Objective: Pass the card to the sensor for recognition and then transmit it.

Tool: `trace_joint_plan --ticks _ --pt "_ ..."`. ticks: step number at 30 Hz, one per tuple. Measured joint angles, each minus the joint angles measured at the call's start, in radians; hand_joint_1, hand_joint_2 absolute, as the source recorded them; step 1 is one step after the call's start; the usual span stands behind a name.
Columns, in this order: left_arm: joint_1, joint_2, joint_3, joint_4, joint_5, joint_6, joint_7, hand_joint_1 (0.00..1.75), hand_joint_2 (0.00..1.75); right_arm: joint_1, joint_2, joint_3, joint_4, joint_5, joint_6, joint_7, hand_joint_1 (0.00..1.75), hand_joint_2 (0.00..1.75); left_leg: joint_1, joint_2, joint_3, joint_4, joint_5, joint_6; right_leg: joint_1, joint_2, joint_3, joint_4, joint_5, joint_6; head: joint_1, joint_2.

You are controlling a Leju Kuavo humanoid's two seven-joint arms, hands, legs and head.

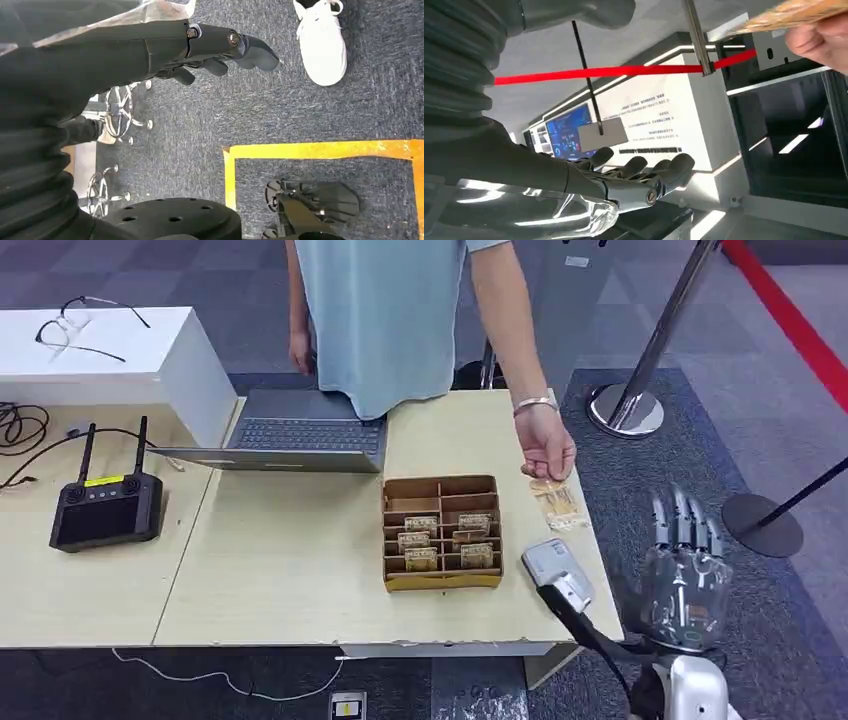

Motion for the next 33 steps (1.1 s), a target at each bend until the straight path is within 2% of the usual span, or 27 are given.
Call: trace_joint_plan --ticks 4,11,15,20,26,27,28,29,30,32,33 --pt "0.0 0.0 0.0 0.0 0.0 0.0 0.0 0.0 1.75 -0.014 0.0 0.007 0.0 0.0 0.0 0.0 0.51 1.75 0.0 0.0 0.0 0.0 0.0 0.0 0.0 0.0 0.0 0.0 0.0 0.0 0.0 0.0" --pt "0.0 0.002 0.0 0.0 -0.001 0.0 0.0 0.0 1.75 -0.038 0.0 0.026 0.0 0.0 0.002 -0.004 0.51 1.75 0.0 0.0 0.0 0.0 0.0 0.0 0.0 0.0 0.0 0.0 0.0 0.0 0.0 0.0" --pt "0.0 0.003 0.0 0.0 -0.002 -0.001 0.0 0.0 1.75 -0.049 0.0 0.036 0.0 0.0 0.003 -0.007 0.58 1.75 0.0 0.0 0.0 0.0 0.0 0.0 0.0 0.0 0.0 0.0 0.0 0.0 0.0 0.0" --pt "0.0 0.006 0.0 0.0 -0.003 -0.002 0.0 0.0 1.75 -0.059 0.0 0.052 0.0 0.0 0.006 -0.008 0.54 1.75 0.0 0.0 0.0 0.0 0.0 0.0 0.0 0.0 0.0 0.0 0.0 0.0 0.0 0.0" --pt "-0.001 0.006 0.0 0.0 -0.006 -0.002 0.0 0.0 1.75 -0.061 0.002 0.066 0.0 0.0 0.006 -0.009 0.63 1.75 0.0 0.0 0.0 0.0 0.0 0.0 0.0 0.0 0.0 0.0 0.0 0.0 0.0 0.0" --pt "-0.001 0.006 0.0 0.0 -0.006 -0.002 0.0 0.0 1.75 -0.061 0.002 0.069 0.0 0.0 0.005 -0.009 0.7 1.75 0.0 0.0 0.0 0.0 0.0 0.0 0.0 0.0 0.0 0.0 0.0 0.0 0.0 0.0" --pt "-0.001 0.006 0.0 0.0 -0.006 -0.002 0.0 0.0 1.75 -0.061 0.003 0.072 0.0 0.0 0.003 -0.009 0.91 1.75 0.0 0.0 0.0 0.0 0.0 0.0 0.0 0.0 0.0 0.0 0.0 0.0 0.0 0.0" --pt "-0.001 0.006 0.0 0.0 -0.006 -0.002 0.0 0.0 1.75 -0.061 0.004 0.074 0.0 0.0 0.0 -0.01 0.98 1.75 0.0 0.0 0.0 0.0 0.0 0.0 0.0 0.0 0.0 0.0 0.0 0.0 0.0 0.0" --pt "-0.001 0.006 0.0 0.0 -0.006 -0.003 0.0 0.0 1.75 -0.061 0.005 0.076 0.0 0.0 -0.003 -0.01 1.38 1.75 0.0 0.0 0.0 0.0 0.0 0.0 0.0 0.0 0.0 0.0 0.0 0.0 0.0 0.0" --pt "-0.001 0.007 0.0 0.0 -0.006 -0.002 -0.002 0.0 1.75 -0.061 0.006 0.08 0.0 0.0 -0.007 -0.01 1.38 1.75 0.0 0.0 0.0 0.0 0.0 0.0 0.0 0.0 0.0 0.0 0.0 0.0 0.0 0.0" --pt "-0.001 0.007 0.0 0.0 -0.006 -0.002 -0.002 0.0 1.75 -0.061 0.007 0.082 0.0 0.0 -0.009 -0.01 1.73 1.75 0.0 0.0 0.0 0.0 0.0 0.0 0.0 0.0 0.0 0.0 0.0 0.0 0.0 0.0"
